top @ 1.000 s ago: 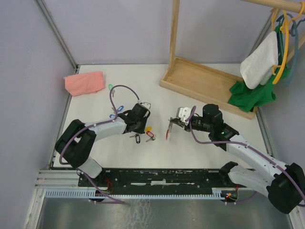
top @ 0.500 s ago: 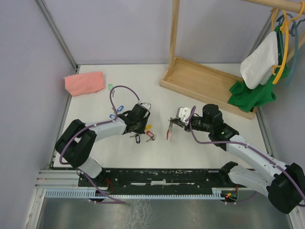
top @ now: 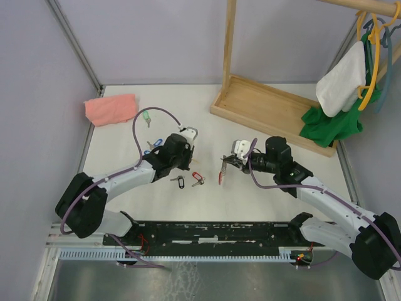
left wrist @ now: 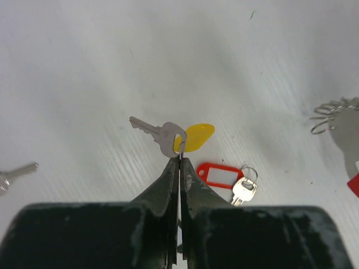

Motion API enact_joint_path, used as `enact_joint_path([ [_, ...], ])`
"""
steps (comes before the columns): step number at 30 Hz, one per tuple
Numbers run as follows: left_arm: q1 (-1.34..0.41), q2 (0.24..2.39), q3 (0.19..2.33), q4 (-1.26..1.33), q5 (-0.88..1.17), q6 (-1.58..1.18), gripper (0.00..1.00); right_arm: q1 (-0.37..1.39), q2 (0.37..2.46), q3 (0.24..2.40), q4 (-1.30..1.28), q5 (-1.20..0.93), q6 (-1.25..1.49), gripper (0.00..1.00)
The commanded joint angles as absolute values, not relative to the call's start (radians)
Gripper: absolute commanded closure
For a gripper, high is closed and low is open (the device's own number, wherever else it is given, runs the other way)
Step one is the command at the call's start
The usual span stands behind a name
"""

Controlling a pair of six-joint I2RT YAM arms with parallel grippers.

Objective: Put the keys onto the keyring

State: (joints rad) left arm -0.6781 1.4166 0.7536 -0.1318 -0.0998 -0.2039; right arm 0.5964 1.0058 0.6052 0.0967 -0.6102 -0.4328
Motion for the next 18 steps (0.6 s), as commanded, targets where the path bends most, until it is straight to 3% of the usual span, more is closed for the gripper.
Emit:
enact_joint_path([
  [1,-0.675,1.323,0.726,0.069,-0.077,-0.044,0.97,0.599,1.028,0.666,0.134,-0.642,-0.397,0.99],
  [11,-0.674,1.246,0.654,0.304,0.125,0.316,0.97,0.601,1.066,0.755,0.023,-0.64,-0.44,0.99],
  [13,-0.673,1.268,0.648,0.313,0.087,0.334,0.97,0.6,1.072,0.771,0.004,-0.629,-0.434,0.99],
  [18,-0.672,1.405,0.815,-0.015,0.087,0.199,0.97,0.6,1.081,0.788,-0.06,-0.548,-0.418,0.99],
])
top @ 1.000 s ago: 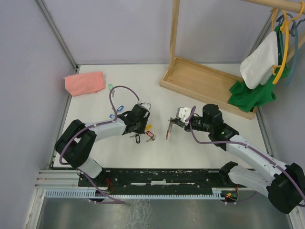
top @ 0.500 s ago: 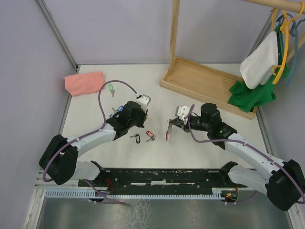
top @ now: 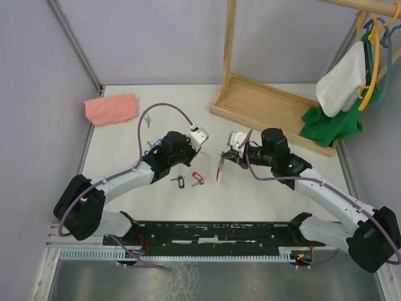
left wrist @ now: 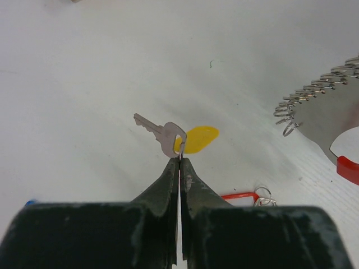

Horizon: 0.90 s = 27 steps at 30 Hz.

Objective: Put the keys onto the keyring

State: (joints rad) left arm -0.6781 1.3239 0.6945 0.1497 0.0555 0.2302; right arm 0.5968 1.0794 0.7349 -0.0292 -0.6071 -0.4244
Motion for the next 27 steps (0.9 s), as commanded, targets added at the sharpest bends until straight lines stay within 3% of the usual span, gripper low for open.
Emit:
enact_joint_path([
  [1,-0.672,1.423,0.827,-0.047,0.085,0.15,0.97,0.6,1.083,0.784,-0.06,-0.528,-0.405,0.99],
  [7,-0.67,1.497,0.867,-0.199,-0.071,-0.089,0.97,0.601,1.081,0.77,-0.058,-0.427,-0.34,0.99],
  [16,-0.663,1.653,0.902,-0.18,-0.095,-0.155,0.97,0.601,1.086,0.768,-0.06,-0.42,-0.321,0.99],
  [27,-0.662,1.572,0.828,-0.101,-0.12,-0.188,0.74,0.601,1.091,0.769,-0.058,-0.434,-0.316,0.99],
])
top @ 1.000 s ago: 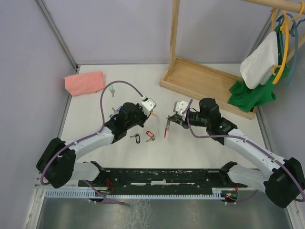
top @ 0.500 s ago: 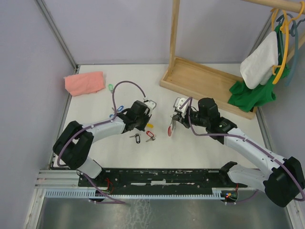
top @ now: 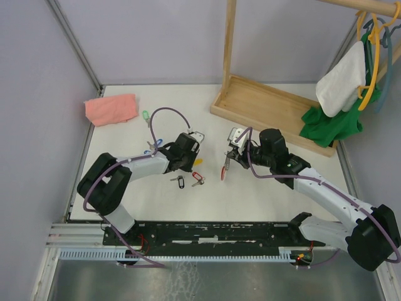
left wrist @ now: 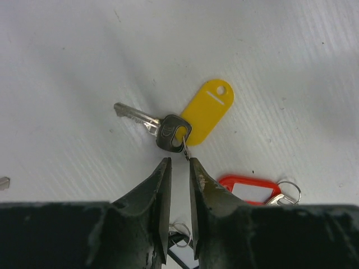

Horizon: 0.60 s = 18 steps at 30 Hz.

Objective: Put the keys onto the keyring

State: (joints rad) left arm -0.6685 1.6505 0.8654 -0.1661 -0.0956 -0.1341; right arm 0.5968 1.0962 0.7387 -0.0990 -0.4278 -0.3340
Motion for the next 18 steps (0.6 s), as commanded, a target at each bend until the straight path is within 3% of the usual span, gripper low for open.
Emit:
enact_joint_path([
  [1,-0.662,1.561,0.817,-0.088,-0.122,-0.19,0.73,0.602,1.09,0.769,-0.057,-0.435,-0.316,0.99],
  [11,-0.664,1.543,0.756,0.019,-0.117,-0.202,0.56,0.601,1.088,0.767,-0.056,-0.449,-0.314,0.99],
  [18,-0.664,1.549,0.729,0.087,-0.115,-0.217,0.62,0.602,1.086,0.765,-0.052,-0.457,-0.312,0.99],
])
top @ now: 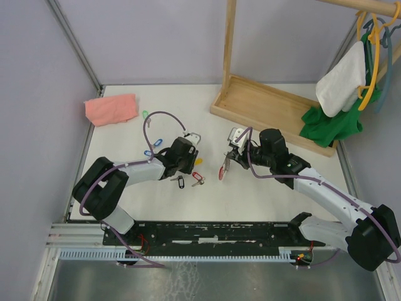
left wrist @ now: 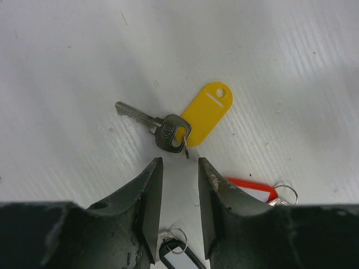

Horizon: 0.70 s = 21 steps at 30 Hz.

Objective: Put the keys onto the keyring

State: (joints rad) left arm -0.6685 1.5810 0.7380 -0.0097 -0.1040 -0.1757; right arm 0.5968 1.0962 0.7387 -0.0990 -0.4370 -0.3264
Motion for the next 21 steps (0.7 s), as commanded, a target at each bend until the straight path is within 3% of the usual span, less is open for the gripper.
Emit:
enact_joint_path([
  [1,-0.664,1.553,0.731,0.091,-0.116,-0.219,0.63,0.601,1.086,0.765,-0.053,-0.457,-0.311,0.99],
  [21,-0.669,1.576,0.732,0.102,-0.122,-0.238,0.73,0.602,1.09,0.766,-0.053,-0.462,-0.31,0.99],
])
